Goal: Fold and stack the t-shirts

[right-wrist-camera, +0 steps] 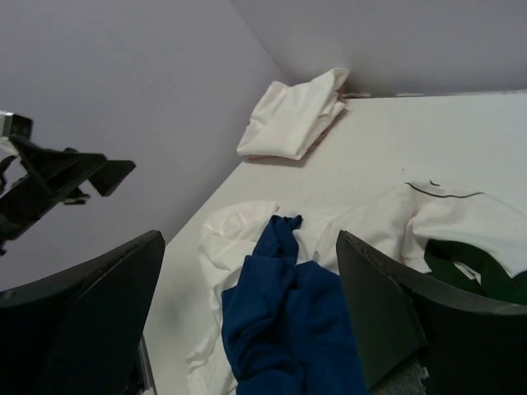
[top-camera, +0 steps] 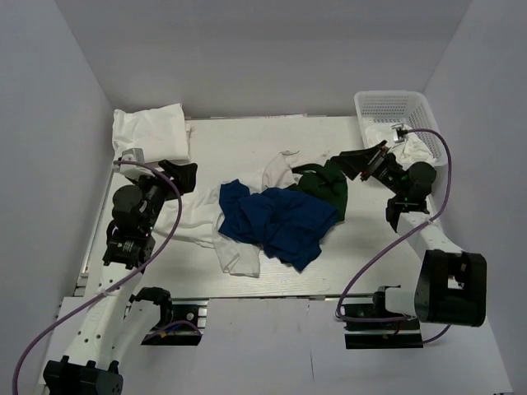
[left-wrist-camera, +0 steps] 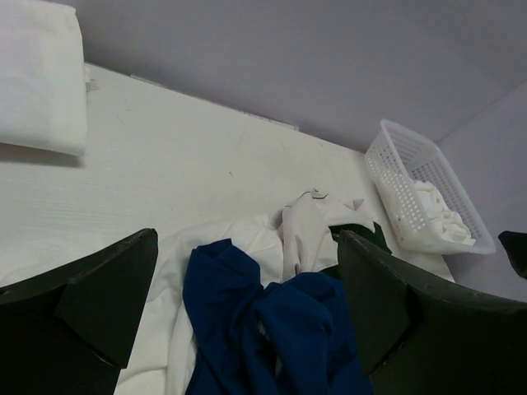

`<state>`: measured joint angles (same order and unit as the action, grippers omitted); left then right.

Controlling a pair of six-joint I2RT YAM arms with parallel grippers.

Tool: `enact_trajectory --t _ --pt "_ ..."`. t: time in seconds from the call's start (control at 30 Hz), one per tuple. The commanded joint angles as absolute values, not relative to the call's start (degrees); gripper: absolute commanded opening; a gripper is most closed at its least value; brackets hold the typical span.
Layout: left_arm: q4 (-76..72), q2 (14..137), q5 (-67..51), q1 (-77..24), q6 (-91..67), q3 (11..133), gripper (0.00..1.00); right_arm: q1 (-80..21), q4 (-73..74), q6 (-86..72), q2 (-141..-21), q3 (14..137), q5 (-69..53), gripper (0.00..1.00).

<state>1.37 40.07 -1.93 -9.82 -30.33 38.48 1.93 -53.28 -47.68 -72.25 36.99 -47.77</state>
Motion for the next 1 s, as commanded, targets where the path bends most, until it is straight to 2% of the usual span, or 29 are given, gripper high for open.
enact_trajectory --t 0.0,0.03,0.07,0.1,0.17,0.2,0.23,0.4,0.43,0.47,0.5,0.53,0.57,0.6,0.7,0.77,0.83,0.87,0.93,0.97 --pt "2.46 41.04 -1.49 -9.49 -29.36 39.11 1.0 2.81 -82.75 -61.99 -76.97 34.9 -52.46 0.9" --pt "2.46 41.04 -2.1 -9.49 -29.36 39.11 1.0 2.99 -86.97 -64.05 -80.39 34.89 -52.82 0.9" --pt "2.46 41.83 -2.11 -9.49 -29.36 39.11 1.0 2.9 -101.8 -65.81 -82.51 36.28 -57.96 0.9" --pt "1.85 42.79 -3.15 -9.49 -29.36 39.11 1.0 2.38 -108.3 -76.27 -90.88 40.65 -61.75 0.9" --pt "1.85 43.67 -3.86 -9.49 -29.36 39.11 1.0 0.98 -108.54 -88.35 -97.09 50.29 -66.4 0.9" --pt "0.63 44.2 -4.48 -9.49 -29.36 39.11 1.0 0.36 -108.2 -90.77 -104.6 53.23 -67.66 0.9" --pt "0.09 45.17 -5.61 -9.49 -28.83 39.11 1.0 -1.91 -108.19 -92.01 -106.07 56.65 -68.02 0.9" --pt "1.13 48.51 -7.82 -9.49 -28.31 41.47 1.0 -10.27 -101.02 -79.3 -104.16 54.49 -68.47 0.9" --pt "1.75 49.04 -7.82 -9.49 -28.3 42.18 1.0 -12.81 -87.15 -67.79 -100.41 53.88 -68.12 0.9" --pt "2.28 49.83 -7.82 -9.49 -28.3 42.71 1.0 -13.44 -80.31 -62.2 -98.89 53.44 -64.29 0.9" --pt "2.29 49.83 -8.52 -9.49 -28.3 42.71 1.0 -15.19 -62.15 -56.48 -95.14 53.52 -61.03 0.9" --pt "2.29 49.83 -9.13 -9.49 -28.3 42.71 1.0 -18.6 -29.07 -24.67 -89.44 59.62 -33.15 0.9" --pt "1.76 49.83 -9.14 -9.49 -28.3 42.71 1.0 -20.63 -22.57 -16.43 -88.17 60.81 -26.87 0.9" --pt "1.76 49.83 -9.14 -9.49 -28.3 42.71 1.0 -23.79 -15.28 -14.87 -86.94 61.6 -23.94 0.9" --pt "0.8 49.83 -9.14 -9.49 -29.0 42.19 1.0 -26.7 -11.8 -13.54 -86.04 63.01 -22.34 0.9" --pt "0.79 50.36 -9.14 -9.49 -29.0 42.97 1.0 -29.52 -6.43 -10.22 -88.14 66.43 -14.62 0.9" --pt "3.06 50.36 -9.67 -9.49 -29.0 43.76 1.0 -36.45 -1.17 -7.32 -91.64 69.94 -2.97 0.9" --pt "3.95 50.36 -9.67 -9.49 -29.0 44.29 1.0 -36.47 1.82 -6.69 -92.8 69.96 -2.9 0.9" --pt "5.88 50.36 -9.05 -9.49 -29.0 44.82 1.0 -41.56 3.77 -6.68 -95.52 72.51 10.31 0.9" --pt "7.54 49.75 -7.75 -9.49 -29.0 44.82 1.0 -43.31 5.17 -6.77 -97.19 72.68 12.37 0.9"
